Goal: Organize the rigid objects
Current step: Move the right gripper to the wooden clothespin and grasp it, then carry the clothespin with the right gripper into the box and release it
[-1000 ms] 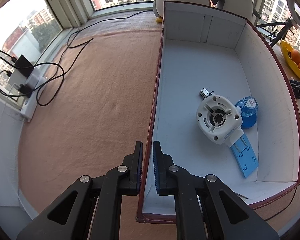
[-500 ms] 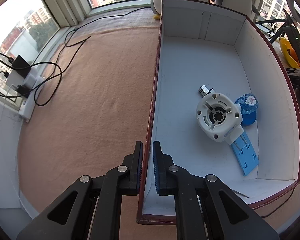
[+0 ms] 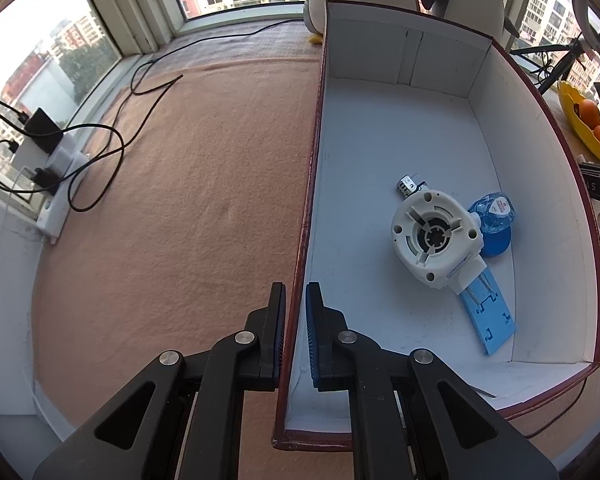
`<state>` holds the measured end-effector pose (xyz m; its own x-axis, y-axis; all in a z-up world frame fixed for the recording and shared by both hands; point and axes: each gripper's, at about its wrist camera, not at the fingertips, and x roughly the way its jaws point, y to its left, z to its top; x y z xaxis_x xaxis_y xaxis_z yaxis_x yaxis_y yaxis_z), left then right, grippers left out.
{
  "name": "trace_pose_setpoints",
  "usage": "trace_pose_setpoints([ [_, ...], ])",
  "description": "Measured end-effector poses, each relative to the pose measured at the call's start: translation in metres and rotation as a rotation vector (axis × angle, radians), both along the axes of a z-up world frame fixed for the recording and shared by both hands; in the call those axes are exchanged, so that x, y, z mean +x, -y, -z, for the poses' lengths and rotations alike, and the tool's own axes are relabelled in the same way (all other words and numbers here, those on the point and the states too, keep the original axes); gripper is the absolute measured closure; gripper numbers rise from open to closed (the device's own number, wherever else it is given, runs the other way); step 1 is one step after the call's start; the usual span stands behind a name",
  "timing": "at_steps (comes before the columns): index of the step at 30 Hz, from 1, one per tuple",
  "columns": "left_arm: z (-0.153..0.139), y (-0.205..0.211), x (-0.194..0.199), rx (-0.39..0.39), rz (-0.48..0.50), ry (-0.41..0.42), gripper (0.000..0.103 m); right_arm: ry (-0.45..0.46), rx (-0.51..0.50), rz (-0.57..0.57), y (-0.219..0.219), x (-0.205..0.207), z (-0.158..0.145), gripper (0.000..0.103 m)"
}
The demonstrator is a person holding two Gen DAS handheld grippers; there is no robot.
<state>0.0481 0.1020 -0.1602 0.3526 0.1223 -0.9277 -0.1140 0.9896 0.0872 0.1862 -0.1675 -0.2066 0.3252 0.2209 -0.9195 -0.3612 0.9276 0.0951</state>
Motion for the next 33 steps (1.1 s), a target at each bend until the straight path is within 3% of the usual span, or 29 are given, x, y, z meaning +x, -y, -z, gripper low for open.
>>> trace_pose_setpoints([
  [10,0.001,-0.004,-0.002,-0.035,-0.030,0.029,0.094,0.139,0.045,0.010,0.014,-0.055,-0.072,0.092],
  [19,0.002,-0.008,-0.003,-0.074,-0.073,0.057,0.094,0.206,0.142,-0.069,-0.022,-0.091,-0.129,0.092],
  [24,0.002,-0.010,-0.004,-0.083,-0.084,0.067,0.094,0.207,0.161,-0.140,-0.052,-0.109,-0.137,0.092],
  [33,0.001,-0.010,-0.007,-0.086,-0.104,0.081,0.094,0.174,0.159,-0.214,-0.087,-0.130,-0.126,0.092],
])
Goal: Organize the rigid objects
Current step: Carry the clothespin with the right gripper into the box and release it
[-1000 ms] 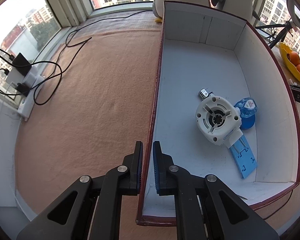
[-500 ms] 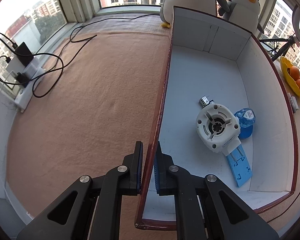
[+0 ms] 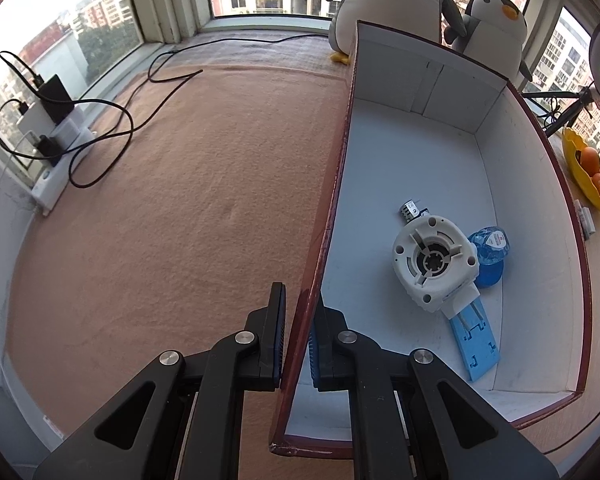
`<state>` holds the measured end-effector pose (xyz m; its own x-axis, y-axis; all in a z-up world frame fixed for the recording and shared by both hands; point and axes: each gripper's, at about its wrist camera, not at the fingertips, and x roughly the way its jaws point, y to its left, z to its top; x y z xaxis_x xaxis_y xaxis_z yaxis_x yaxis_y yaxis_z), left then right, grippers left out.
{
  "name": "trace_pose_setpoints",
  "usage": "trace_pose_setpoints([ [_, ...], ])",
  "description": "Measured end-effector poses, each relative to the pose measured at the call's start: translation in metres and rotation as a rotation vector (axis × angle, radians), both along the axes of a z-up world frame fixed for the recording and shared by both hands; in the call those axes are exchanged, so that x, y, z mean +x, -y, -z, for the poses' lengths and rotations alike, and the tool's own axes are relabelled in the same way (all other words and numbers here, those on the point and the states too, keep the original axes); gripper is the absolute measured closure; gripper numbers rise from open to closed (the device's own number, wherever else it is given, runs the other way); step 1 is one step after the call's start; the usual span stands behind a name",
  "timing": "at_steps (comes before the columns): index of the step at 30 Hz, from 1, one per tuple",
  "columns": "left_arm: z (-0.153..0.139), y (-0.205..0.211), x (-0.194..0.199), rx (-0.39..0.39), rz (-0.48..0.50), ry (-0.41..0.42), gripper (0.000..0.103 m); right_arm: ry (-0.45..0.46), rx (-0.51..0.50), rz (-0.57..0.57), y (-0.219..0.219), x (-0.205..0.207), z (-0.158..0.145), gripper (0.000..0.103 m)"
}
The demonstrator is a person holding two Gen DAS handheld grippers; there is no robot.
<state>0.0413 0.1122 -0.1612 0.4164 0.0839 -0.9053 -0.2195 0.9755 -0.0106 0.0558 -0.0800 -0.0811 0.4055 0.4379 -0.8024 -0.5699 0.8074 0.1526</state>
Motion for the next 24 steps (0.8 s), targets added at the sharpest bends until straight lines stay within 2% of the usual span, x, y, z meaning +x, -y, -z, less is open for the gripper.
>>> trace_pose_setpoints([
  [9,-0.001,0.000,-0.002,-0.002,-0.018,0.000,0.094,-0.012,-0.021,-0.048,-0.013,-0.006,0.009,0.090],
  [11,-0.001,0.000,-0.002,-0.003,-0.025,0.000,0.094,-0.017,-0.012,-0.050,-0.012,-0.006,0.009,0.074],
  [14,-0.002,0.000,-0.003,-0.004,-0.027,0.001,0.093,-0.007,0.001,-0.044,-0.010,-0.006,0.007,0.061],
  [20,-0.003,0.002,-0.004,0.005,-0.023,0.002,0.091,-0.007,0.032,-0.025,0.000,-0.003,0.002,0.051],
  [24,-0.003,0.002,-0.004,0.006,-0.022,0.001,0.091,-0.012,0.046,0.013,0.018,-0.002,0.000,0.049],
])
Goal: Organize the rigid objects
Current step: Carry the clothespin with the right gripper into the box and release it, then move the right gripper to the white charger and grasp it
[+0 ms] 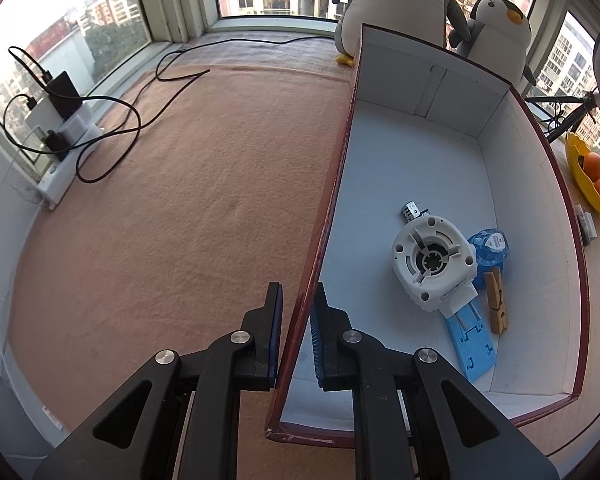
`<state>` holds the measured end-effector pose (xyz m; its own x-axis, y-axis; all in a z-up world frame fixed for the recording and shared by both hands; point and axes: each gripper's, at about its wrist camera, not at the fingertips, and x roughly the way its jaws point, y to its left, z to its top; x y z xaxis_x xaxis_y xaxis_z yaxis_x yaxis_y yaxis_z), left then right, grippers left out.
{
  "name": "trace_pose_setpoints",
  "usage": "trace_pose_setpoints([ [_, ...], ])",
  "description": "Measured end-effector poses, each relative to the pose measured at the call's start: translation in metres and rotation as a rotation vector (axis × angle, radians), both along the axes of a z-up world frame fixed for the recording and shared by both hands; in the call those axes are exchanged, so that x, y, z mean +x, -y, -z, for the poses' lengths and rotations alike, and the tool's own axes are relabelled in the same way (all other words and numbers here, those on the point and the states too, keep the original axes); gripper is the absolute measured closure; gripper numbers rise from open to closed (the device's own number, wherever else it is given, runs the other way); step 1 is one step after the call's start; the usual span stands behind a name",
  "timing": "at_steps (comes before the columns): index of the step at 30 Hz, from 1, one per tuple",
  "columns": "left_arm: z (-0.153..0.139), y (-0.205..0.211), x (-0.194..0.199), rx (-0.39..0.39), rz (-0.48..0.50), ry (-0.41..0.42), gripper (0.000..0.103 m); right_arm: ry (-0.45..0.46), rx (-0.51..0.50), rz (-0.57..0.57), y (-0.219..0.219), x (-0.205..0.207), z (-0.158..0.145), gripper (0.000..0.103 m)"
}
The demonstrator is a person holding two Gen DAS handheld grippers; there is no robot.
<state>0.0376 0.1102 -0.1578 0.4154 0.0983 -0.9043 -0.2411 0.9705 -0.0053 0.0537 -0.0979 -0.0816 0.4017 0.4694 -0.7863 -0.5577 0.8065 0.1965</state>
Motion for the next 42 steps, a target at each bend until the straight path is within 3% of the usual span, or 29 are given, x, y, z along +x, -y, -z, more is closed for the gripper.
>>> trace_pose_setpoints([
  [5,0.000,0.000,0.000,-0.002,0.008,0.000,0.088,-0.015,0.014,0.102,0.045,0.001,0.003,0.048],
  [14,0.001,0.003,0.002,0.009,0.017,-0.008,0.088,-0.047,0.008,0.421,0.170,0.026,0.026,0.048],
  [21,0.000,0.004,0.002,0.015,0.012,-0.017,0.088,-0.142,0.062,0.555,0.251,0.055,0.059,0.048],
  [31,0.000,0.006,0.004,0.038,0.006,-0.034,0.087,-0.194,0.011,0.688,0.300,0.121,0.097,0.048],
  [42,0.000,0.006,0.004,0.046,-0.003,-0.046,0.088,-0.234,-0.076,0.649,0.285,0.162,0.124,0.060],
])
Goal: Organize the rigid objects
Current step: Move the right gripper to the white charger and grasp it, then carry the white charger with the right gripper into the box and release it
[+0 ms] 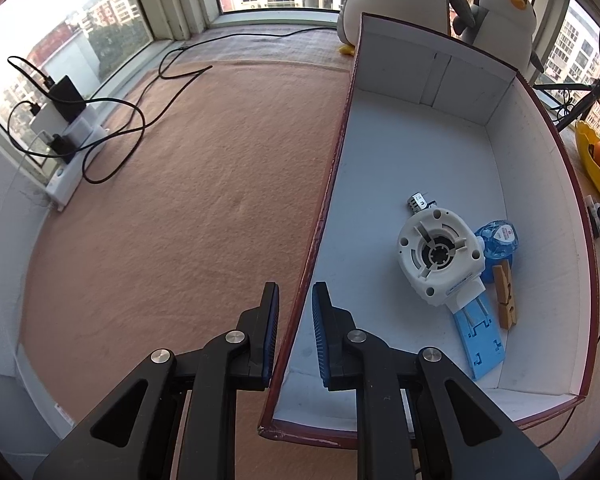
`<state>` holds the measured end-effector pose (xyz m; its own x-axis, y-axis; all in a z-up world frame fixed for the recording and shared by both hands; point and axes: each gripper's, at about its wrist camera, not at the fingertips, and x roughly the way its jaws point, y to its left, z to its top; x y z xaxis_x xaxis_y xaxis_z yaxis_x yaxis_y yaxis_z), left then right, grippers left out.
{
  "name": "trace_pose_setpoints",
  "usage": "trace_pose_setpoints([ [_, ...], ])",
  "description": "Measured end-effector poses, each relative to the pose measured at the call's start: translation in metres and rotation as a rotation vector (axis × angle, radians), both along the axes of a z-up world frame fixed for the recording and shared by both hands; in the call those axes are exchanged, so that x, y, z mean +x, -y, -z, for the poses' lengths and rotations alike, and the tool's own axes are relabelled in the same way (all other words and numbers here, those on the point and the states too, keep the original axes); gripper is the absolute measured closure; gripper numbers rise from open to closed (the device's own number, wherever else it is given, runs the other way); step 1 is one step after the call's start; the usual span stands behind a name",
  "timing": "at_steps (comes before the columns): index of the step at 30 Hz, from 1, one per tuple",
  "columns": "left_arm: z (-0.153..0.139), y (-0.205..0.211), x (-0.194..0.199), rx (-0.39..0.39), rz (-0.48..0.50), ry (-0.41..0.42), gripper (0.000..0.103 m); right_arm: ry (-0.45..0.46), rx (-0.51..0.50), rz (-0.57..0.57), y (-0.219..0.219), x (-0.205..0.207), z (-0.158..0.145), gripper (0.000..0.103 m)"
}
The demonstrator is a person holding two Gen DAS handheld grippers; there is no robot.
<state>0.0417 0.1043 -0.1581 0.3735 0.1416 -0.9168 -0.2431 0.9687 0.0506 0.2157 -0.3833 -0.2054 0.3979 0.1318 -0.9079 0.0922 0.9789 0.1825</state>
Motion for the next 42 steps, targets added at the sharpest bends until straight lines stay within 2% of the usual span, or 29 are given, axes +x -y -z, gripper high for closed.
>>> trace_pose_setpoints([
  [6,0.000,0.000,0.000,-0.001,0.000,0.000,0.087,-0.041,0.029,0.021,0.006,0.006,0.007,0.067],
  [15,0.001,0.000,-0.001,-0.004,0.004,0.002,0.087,-0.030,-0.058,0.004,0.003,-0.002,0.008,0.071],
  [23,0.002,-0.001,-0.001,-0.015,0.007,0.011,0.087,0.078,-0.037,0.003,-0.008,-0.047,-0.033,0.071],
  [31,0.004,-0.002,0.000,-0.022,-0.002,0.021,0.088,0.188,0.044,-0.135,-0.073,-0.079,-0.087,0.071],
  [37,0.003,-0.003,-0.001,-0.024,-0.013,0.032,0.088,0.248,0.077,-0.313,-0.145,-0.095,-0.120,0.071],
  [42,0.003,-0.004,-0.002,-0.019,-0.025,0.042,0.090,0.268,0.081,-0.471,-0.201,-0.110,-0.135,0.071],
])
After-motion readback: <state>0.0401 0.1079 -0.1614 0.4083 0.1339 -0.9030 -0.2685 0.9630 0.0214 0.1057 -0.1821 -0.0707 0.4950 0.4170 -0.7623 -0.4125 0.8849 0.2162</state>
